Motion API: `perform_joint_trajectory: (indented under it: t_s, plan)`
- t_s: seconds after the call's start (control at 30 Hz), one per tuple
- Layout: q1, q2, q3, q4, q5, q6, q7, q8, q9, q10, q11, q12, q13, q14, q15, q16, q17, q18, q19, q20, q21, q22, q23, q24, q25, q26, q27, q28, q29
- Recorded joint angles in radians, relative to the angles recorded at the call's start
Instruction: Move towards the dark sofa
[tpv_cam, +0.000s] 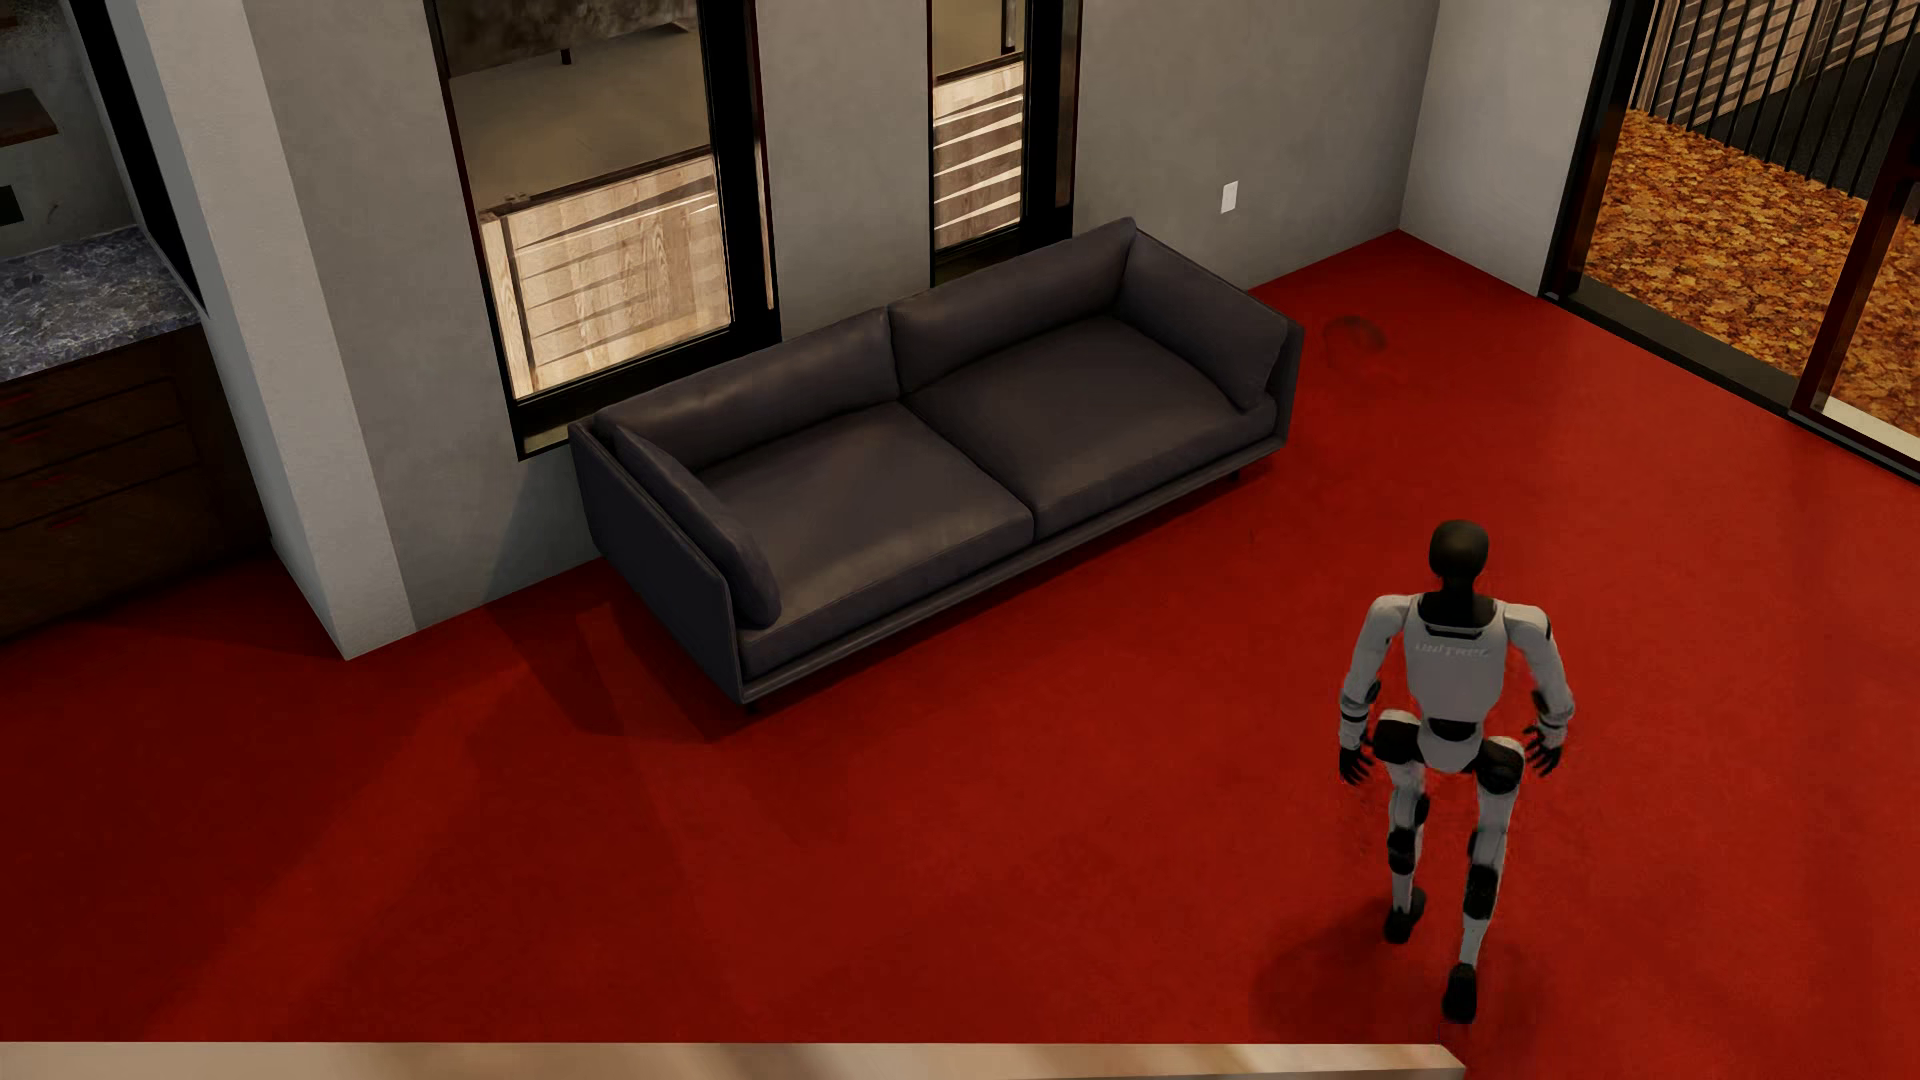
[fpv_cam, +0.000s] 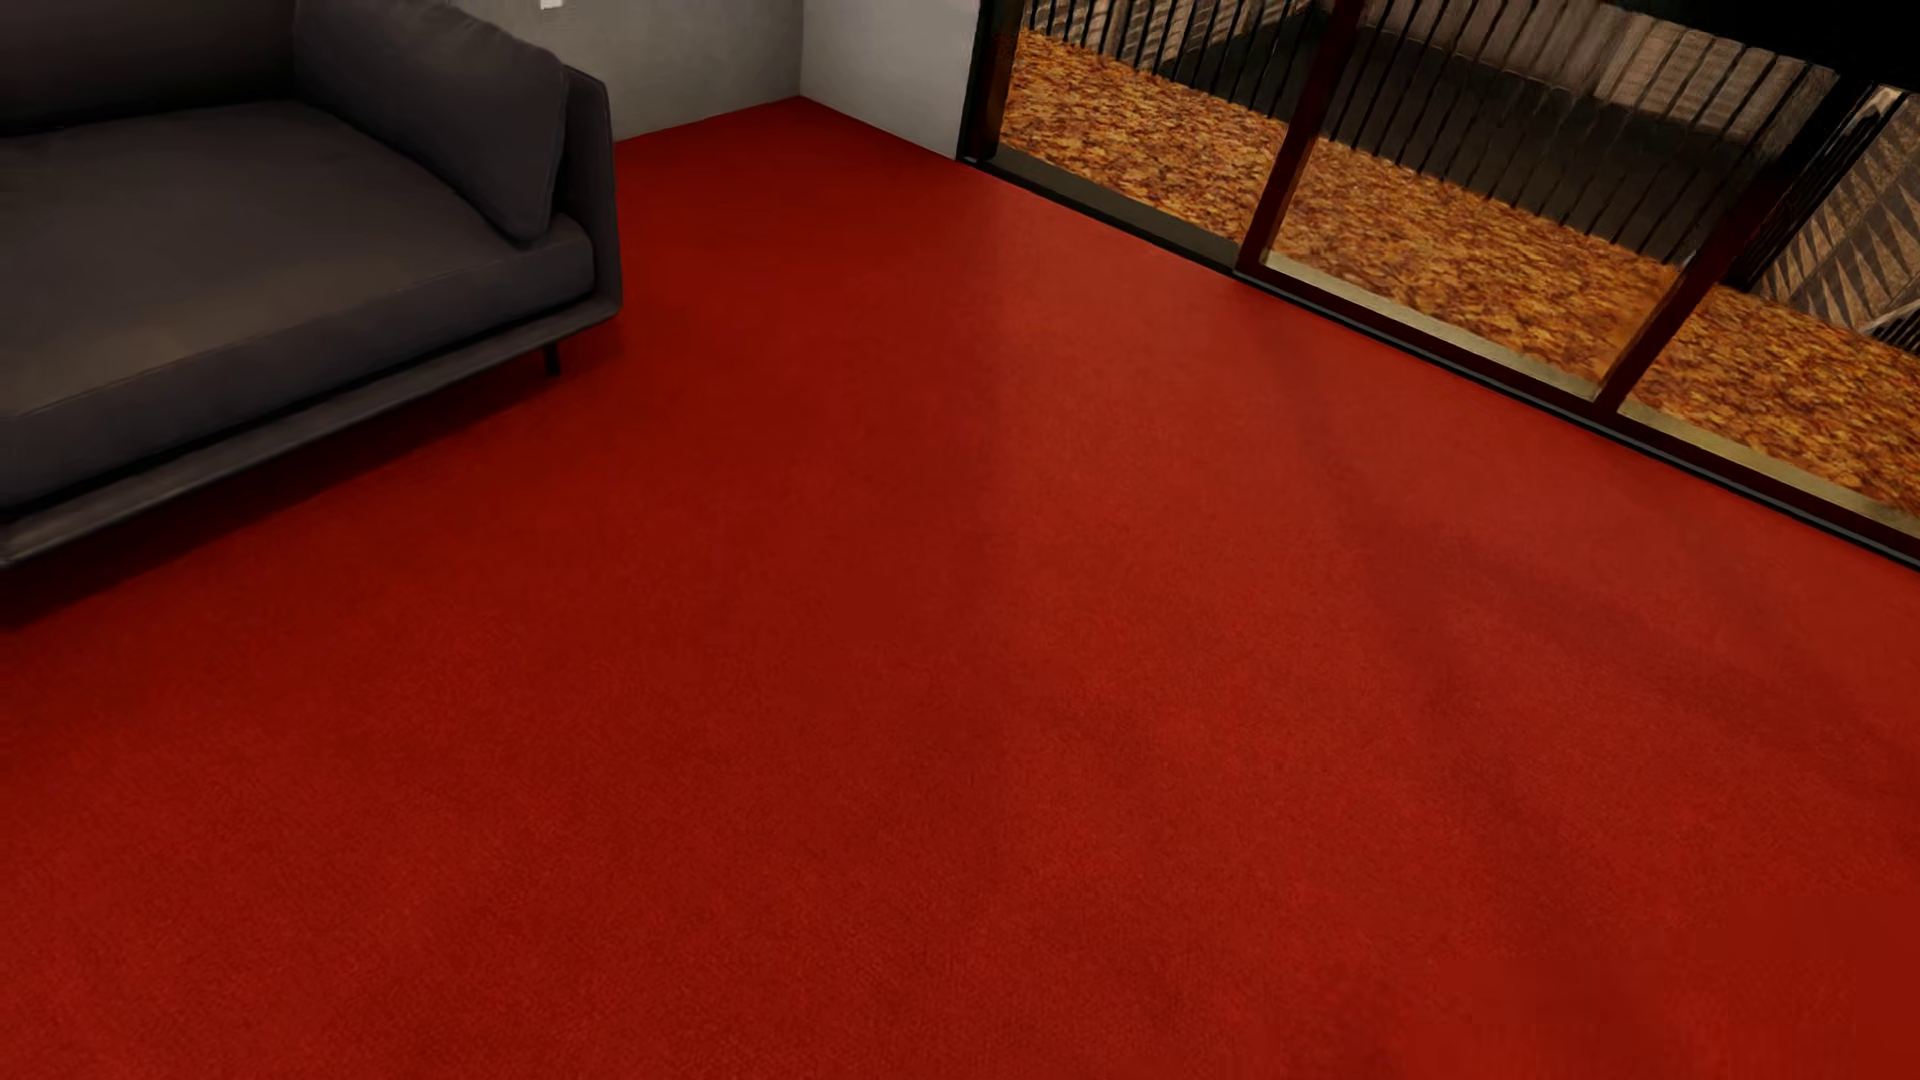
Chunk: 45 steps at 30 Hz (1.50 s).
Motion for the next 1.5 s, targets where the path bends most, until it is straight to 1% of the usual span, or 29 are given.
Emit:
perform_joint_trajectory:
  t_s: [0.07, 0.13, 0.17, 0.23, 0.3, 0.33, 0.4, 0.43, 0.47, 0.5, 0.53, 0.6, 0.63, 0.7, 0.73, 0.8, 0.83, 0.87, 0.93, 0.97, 1.03, 1.1, 1.17, 1.23, 1.33, 1.4, 1.43, 1.47, 1.5]
  plan:
    - [0.112, -0.164, -0.108, -0.039, 0.023, 0.01, 0.0, 0.0, 0.02, -0.047, 0.126, -0.046, 0.049, -0.071, -0.206, 0.015, 0.009, 0.0, 0.0, 0.082, 0.084, -0.113, 0.114, 0.0, 0.0, 0.0, 0.0, 0.0, 0.0]
    - [0.229, -0.267, -0.215, -0.039, 0.053, 0.036, 0.0, 0.0, 0.042, -0.087, 0.005, -0.089, 0.121, -0.136, -0.298, 0.02, 0.009, 0.0, 0.0, 0.144, 0.081, -0.239, 0.184, 0.0, 0.0, 0.0, 0.0, 0.0, 0.0]
    - [0.277, -0.29, -0.268, -0.026, 0.066, 0.053, 0.0, 0.0, 0.051, -0.1, -0.129, -0.11, 0.161, -0.158, -0.298, 0.019, 0.002, 0.0, 0.0, 0.158, 0.069, -0.294, 0.19, 0.0, 0.0, 0.0, 0.0, 0.0, 0.0]
    - [0.363, -0.294, -0.347, 0.008, 0.087, 0.078, 0.0, 0.0, 0.064, -0.114, -0.445, -0.149, 0.229, -0.193, -0.234, 0.018, -0.012, 0.0, 0.0, 0.151, 0.048, -0.381, 0.166, 0.0, 0.0, 0.0, 0.0, 0.0, 0.0]
    - [0.435, -0.296, -0.374, 0.039, 0.093, 0.081, 0.0, 0.0, 0.053, -0.13, -0.721, -0.165, 0.262, -0.234, -0.15, 0.022, -0.019, 0.0, 0.0, 0.124, 0.045, -0.451, 0.134, 0.0, 0.0, 0.0, 0.0, 0.0, 0.0]
    - [0.473, -0.3, -0.371, 0.05, 0.088, 0.072, 0.0, 0.0, 0.044, -0.138, -0.812, -0.159, 0.264, -0.254, -0.118, 0.026, -0.021, 0.0, 0.0, 0.114, 0.041, -0.481, 0.124, 0.0, 0.0, 0.0, 0.0, 0.0, 0.0]
    - [0.552, -0.314, -0.361, 0.066, 0.09, 0.049, 0.0, 0.0, 0.03, -0.143, -0.949, -0.122, 0.249, -0.284, -0.509, 0.034, -0.022, 0.0, 0.0, 0.095, 0.008, -0.5, 0.113, 0.0, 0.0, 0.0, 0.0, 0.0, 0.0]
    - [0.582, -0.333, -0.359, 0.072, 0.098, 0.042, 0.0, 0.0, 0.023, -0.139, -0.957, -0.099, 0.233, -0.288, -0.516, 0.033, -0.025, 0.0, 0.0, 0.078, -0.019, -0.476, 0.111, 0.0, 0.0, 0.0, 0.0, 0.0, 0.0]
    - [0.602, -0.358, -0.363, 0.083, 0.107, 0.045, 0.0, 0.0, 0.013, -0.128, -0.861, -0.077, 0.215, -0.28, -0.247, 0.026, -0.031, 0.0, 0.0, 0.055, -0.051, -0.424, 0.112, 0.0, 0.0, 0.0, 0.0, 0.0, 0.0]
    - [0.612, -0.386, -0.367, 0.103, 0.118, 0.064, 0.0, 0.0, 0.004, -0.106, -0.819, -0.061, 0.191, -0.257, -0.017, 0.005, -0.04, 0.0, 0.0, 0.025, -0.084, -0.334, 0.123, 0.0, 0.0, 0.0, 0.0, 0.0, 0.0]
    - [0.616, -0.409, -0.363, 0.131, 0.136, 0.101, 0.0, 0.0, 0.004, -0.063, -0.749, -0.054, 0.159, -0.213, 0.02, -0.028, -0.049, 0.0, 0.0, -0.017, -0.113, -0.202, 0.151, 0.0, 0.0, 0.0, 0.0, 0.0, 0.0]
    - [0.579, -0.369, -0.35, 0.196, 0.17, 0.182, 0.0, 0.0, 0.03, 0.097, -0.64, -0.046, 0.072, -0.056, -0.054, -0.086, -0.059, 0.0, 0.0, -0.154, -0.173, 0.061, 0.23, 0.0, 0.0, 0.0, 0.0, 0.0, 0.0]
    - [0.508, -0.313, -0.35, 0.223, 0.175, 0.203, 0.0, 0.0, 0.042, 0.216, -0.639, -0.034, 0.032, 0.05, -0.106, -0.08, -0.059, 0.0, 0.0, -0.269, -0.241, 0.099, 0.243, 0.0, 0.0, 0.0, 0.0, 0.0, 0.0]
    - [0.28, -0.206, -0.313, 0.25, 0.189, 0.219, 0.0, 0.0, 0.066, 0.507, -0.685, -0.016, -0.018, 0.281, -0.204, -0.016, -0.066, 0.0, 0.0, -0.365, -0.329, 0.038, 0.195, 0.0, 0.0, 0.0, 0.0, 0.0, 0.0]
    - [0.178, -0.164, -0.265, 0.244, 0.188, 0.216, 0.0, 0.0, 0.077, 0.64, -0.693, -0.005, -0.022, 0.286, -0.239, 0.016, -0.078, 0.0, 0.0, -0.333, -0.358, 0.0, 0.137, 0.0, 0.0, 0.0, 0.0, 0.0, 0.0]
    - [0.032, -0.098, -0.148, 0.229, 0.191, 0.215, 0.0, 0.0, 0.11, 0.814, -0.689, 0.011, -0.037, 0.091, -0.281, 0.047, -0.12, 0.0, 0.0, -0.163, -0.387, -0.044, 0.01, 0.0, 0.0, 0.0, 0.0, 0.0, 0.0]
    - [-0.028, -0.072, -0.099, 0.232, 0.194, 0.222, 0.0, 0.0, 0.123, 0.853, -0.681, 0.015, -0.056, 0.014, -0.3, 0.044, -0.146, 0.0, 0.0, -0.059, -0.399, -0.063, -0.039, 0.0, 0.0, 0.0, 0.0, 0.0, 0.0]
    - [-0.066, -0.04, -0.062, 0.229, 0.184, 0.223, 0.0, 0.0, 0.128, 0.847, -0.667, 0.025, -0.073, -0.025, -0.325, 0.036, -0.166, 0.0, 0.0, 0.011, -0.43, -0.089, -0.078, 0.0, 0.0, 0.0, 0.0, 0.0, 0.0]
    - [-0.114, 0.004, -0.008, 0.226, 0.18, 0.215, 0.0, 0.0, 0.128, 0.712, -0.672, 0.014, -0.128, -0.023, -0.365, -0.002, -0.175, 0.0, 0.0, 0.144, -0.506, -0.109, -0.108, 0.0, 0.0, 0.0, 0.0, 0.0, 0.0]
    - [-0.107, 0.021, 0.007, 0.218, 0.175, 0.205, 0.0, 0.0, 0.127, 0.587, -0.677, 0.001, -0.156, -0.004, -0.372, -0.019, -0.164, 0.0, 0.0, 0.167, -0.548, -0.105, -0.117, 0.0, 0.0, 0.0, 0.0, 0.0, 0.0]
    - [-0.048, 0.049, 0.019, 0.197, 0.156, 0.181, 0.0, 0.0, 0.125, 0.321, -0.689, -0.03, -0.195, -0.007, -0.363, -0.038, -0.136, 0.0, 0.0, 0.1, -0.581, -0.08, -0.156, 0.0, 0.0, 0.0, 0.0, 0.0, 0.0]
    - [0.03, 0.064, 0.01, 0.172, 0.14, 0.161, 0.0, 0.0, 0.112, 0.133, -0.705, -0.055, -0.211, -0.032, -0.355, -0.044, -0.11, 0.0, 0.0, -0.069, -0.531, -0.086, -0.215, 0.0, 0.0, 0.0, 0.0, 0.0, 0.0]
    - [0.111, 0.08, -0.019, 0.147, 0.137, 0.151, 0.0, 0.0, 0.096, 0.013, -0.73, -0.076, -0.222, -0.037, -0.384, -0.054, -0.093, 0.0, 0.0, -0.172, -0.407, -0.092, -0.262, 0.0, 0.0, 0.0, 0.0, 0.0, 0.0]
    - [0.172, 0.106, -0.049, 0.13, 0.131, 0.14, 0.0, 0.0, 0.083, -0.058, -0.771, -0.094, -0.23, -0.094, -0.444, -0.044, -0.069, 0.0, 0.0, -0.188, -0.257, -0.063, -0.269, 0.0, 0.0, 0.0, 0.0, 0.0, 0.0]
    - [0.231, 0.132, -0.066, 0.104, 0.117, 0.112, 0.0, 0.0, 0.076, -0.104, -0.816, -0.154, -0.237, -0.166, -0.491, 0.005, 0.028, 0.0, 0.0, -0.223, -0.048, -0.016, -0.093, 0.0, 0.0, 0.0, 0.0, 0.0, 0.0]
    - [0.261, 0.123, -0.044, 0.099, 0.111, 0.117, 0.0, 0.0, 0.076, -0.107, -0.812, -0.211, -0.237, -0.191, -0.474, 0.022, 0.068, 0.0, 0.0, -0.215, 0.186, -0.001, 0.041, 0.0, 0.0, 0.0, 0.0, 0.0, 0.0]
    - [0.27, 0.118, -0.031, 0.097, 0.109, 0.123, 0.0, 0.0, 0.078, -0.105, -0.807, -0.235, -0.231, -0.191, -0.472, 0.024, 0.066, 0.0, 0.0, -0.193, 0.299, -0.01, 0.049, 0.0, 0.0, 0.0, 0.0, 0.0, 0.0]
    - [0.275, 0.116, -0.024, 0.097, 0.108, 0.129, 0.0, 0.0, 0.083, -0.104, -0.805, -0.255, -0.221, -0.191, -0.477, 0.025, 0.055, 0.0, 0.0, -0.168, 0.348, -0.029, 0.037, 0.0, 0.0, 0.0, 0.0, 0.0, 0.0]
    - [0.278, 0.119, -0.025, 0.096, 0.108, 0.132, 0.0, 0.0, 0.087, -0.104, -0.806, -0.268, -0.208, -0.197, -0.485, 0.026, 0.043, 0.0, 0.0, -0.144, 0.323, -0.055, 0.026, 0.0, 0.0, 0.0, 0.0, 0.0, 0.0]
